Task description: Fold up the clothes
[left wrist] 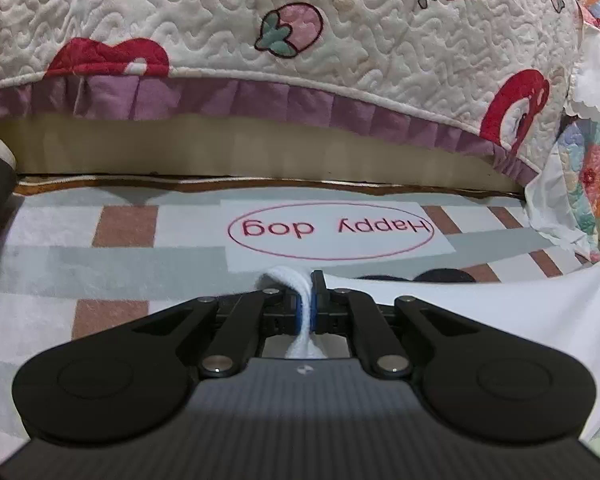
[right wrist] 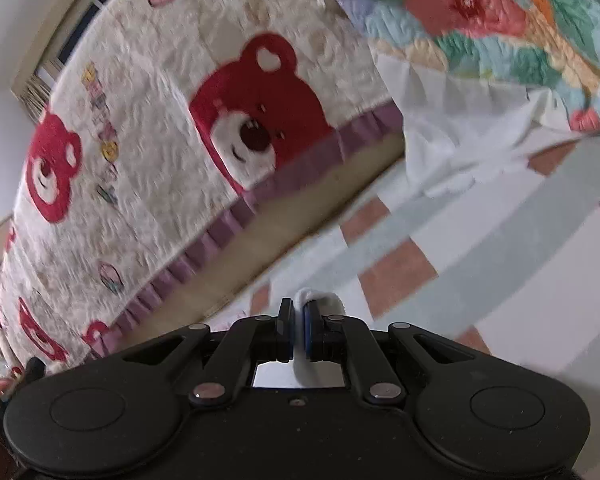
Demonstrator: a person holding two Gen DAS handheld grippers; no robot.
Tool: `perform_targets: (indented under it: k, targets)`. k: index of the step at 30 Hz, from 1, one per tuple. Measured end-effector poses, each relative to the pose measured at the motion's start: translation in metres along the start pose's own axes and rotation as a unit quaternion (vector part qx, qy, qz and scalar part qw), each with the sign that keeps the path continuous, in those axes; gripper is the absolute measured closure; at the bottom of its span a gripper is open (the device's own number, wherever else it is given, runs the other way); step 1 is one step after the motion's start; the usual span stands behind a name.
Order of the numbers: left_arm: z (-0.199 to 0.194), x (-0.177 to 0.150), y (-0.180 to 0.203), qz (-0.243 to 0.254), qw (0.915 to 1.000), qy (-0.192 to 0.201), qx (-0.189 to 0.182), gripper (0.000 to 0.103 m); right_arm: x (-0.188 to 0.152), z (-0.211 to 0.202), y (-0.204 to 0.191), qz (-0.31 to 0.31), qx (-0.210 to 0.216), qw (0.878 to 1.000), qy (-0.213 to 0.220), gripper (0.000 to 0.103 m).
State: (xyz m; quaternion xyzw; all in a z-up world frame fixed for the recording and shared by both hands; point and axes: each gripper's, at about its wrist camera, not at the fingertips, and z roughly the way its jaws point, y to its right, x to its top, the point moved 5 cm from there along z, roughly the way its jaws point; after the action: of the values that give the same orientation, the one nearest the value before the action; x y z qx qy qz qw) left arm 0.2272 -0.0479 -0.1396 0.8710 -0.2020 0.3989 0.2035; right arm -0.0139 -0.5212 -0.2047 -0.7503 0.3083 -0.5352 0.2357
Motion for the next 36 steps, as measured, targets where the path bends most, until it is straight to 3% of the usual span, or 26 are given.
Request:
perform_targets:
  k: [2, 4, 7, 8, 11, 14, 15, 16, 18, 23, 26, 28, 29, 32, 36]
  targets:
    - [0.016, -0.008, 0.002, 0.023, 0.9991, -0.032, 0.015, 0.098, -0.002, 0.008, 0.003, -0.017, -0.042, 0.999, -0.017, 0.096]
    - [0.033, -0.018, 0.006, 0.061, 0.9959, -0.063, 0.026, 0.096, -0.009, 0.017, 0.006, -0.06, -0.11, 0.991, -0.047, 0.095]
    - [0.043, -0.03, 0.016, 0.141, 0.9858, -0.074, 0.052, 0.093, -0.01, 0.016, 0.012, -0.086, -0.169, 0.98, -0.058, 0.094]
    - [0.041, -0.03, 0.018, 0.151, 0.9841, -0.072, 0.06, 0.093, -0.008, 0.013, 0.013, -0.082, -0.177, 0.979, -0.055, 0.093]
    - [0.017, -0.019, 0.024, 0.12, 0.9902, -0.044, 0.055, 0.091, 0.004, 0.0, -0.005, -0.108, -0.191, 0.975, -0.029, 0.089]
    - [-0.014, -0.01, 0.042, 0.112, 0.9926, -0.004, 0.048, 0.085, 0.0, 0.0, -0.051, -0.19, -0.166, 0.967, -0.021, 0.085]
    - [-0.024, -0.007, 0.048, 0.109, 0.993, 0.01, 0.045, 0.074, -0.006, 0.002, -0.067, -0.216, -0.15, 0.965, -0.025, 0.078]
    - [-0.033, -0.008, 0.058, 0.115, 0.9925, 0.019, 0.037, 0.068, -0.016, 0.007, -0.083, -0.238, -0.132, 0.962, -0.038, 0.069]
    - [-0.039, -0.015, 0.082, 0.129, 0.9915, 0.014, 0.006, 0.068, -0.041, 0.021, -0.111, -0.277, -0.094, 0.954, -0.074, 0.064]
    - [-0.015, -0.049, 0.141, 0.166, 0.9805, -0.074, -0.075, 0.068, -0.113, 0.059, -0.155, -0.313, -0.074, 0.932, -0.169, 0.064]
    - [0.015, -0.066, 0.146, 0.147, 0.9765, -0.152, -0.043, 0.071, -0.147, 0.076, -0.178, -0.351, -0.08, 0.913, -0.193, 0.058]
    - [0.02, -0.065, 0.128, 0.1, 0.9819, -0.159, -0.027, 0.071, -0.155, 0.083, -0.178, -0.362, -0.092, 0.906, -0.199, 0.059]
    - [0.022, -0.064, 0.119, 0.075, 0.9841, -0.16, -0.02, 0.071, -0.153, 0.083, -0.171, -0.359, -0.102, 0.906, -0.198, 0.06]
    - [0.014, -0.061, 0.086, 0.111, 0.9822, -0.136, 0.067, 0.072, -0.128, 0.075, -0.135, -0.335, -0.162, 0.91, -0.184, 0.059]
    - [-0.003, -0.065, 0.052, 0.091, 0.9819, -0.13, 0.103, 0.072, -0.083, 0.05, -0.079, -0.205, -0.163, 0.947, -0.188, 0.055]
